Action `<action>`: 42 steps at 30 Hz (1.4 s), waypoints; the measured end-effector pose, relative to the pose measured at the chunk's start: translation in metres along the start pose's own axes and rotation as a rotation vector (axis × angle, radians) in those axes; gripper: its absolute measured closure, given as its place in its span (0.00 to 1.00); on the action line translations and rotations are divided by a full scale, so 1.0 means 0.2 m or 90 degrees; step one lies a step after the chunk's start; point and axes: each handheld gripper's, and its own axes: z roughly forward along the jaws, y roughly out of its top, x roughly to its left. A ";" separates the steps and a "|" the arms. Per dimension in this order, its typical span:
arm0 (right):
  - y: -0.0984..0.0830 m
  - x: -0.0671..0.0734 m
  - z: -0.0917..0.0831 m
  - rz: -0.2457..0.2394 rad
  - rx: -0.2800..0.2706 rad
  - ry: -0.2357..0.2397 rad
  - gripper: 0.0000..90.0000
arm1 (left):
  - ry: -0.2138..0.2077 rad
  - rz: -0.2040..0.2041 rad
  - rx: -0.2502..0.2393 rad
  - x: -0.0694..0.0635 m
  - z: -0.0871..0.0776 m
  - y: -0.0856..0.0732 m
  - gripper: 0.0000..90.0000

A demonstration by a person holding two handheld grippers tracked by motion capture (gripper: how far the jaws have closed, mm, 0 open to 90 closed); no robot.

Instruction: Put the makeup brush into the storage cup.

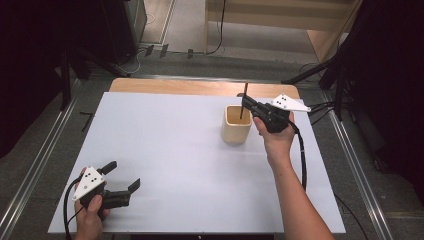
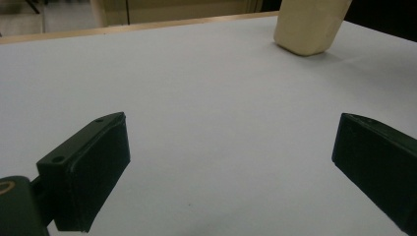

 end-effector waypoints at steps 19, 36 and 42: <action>-0.18 0.00 0.02 0.010 0.051 -0.034 0.94 | 0.000 -0.001 -0.001 0.00 0.00 0.00 0.02; -0.23 0.04 0.02 -0.004 0.084 -0.040 0.85 | 0.000 0.004 0.003 -0.01 0.00 0.00 0.02; -0.20 0.07 0.01 -0.013 0.077 -0.057 0.65 | 0.001 0.002 0.000 -0.01 0.00 0.00 0.02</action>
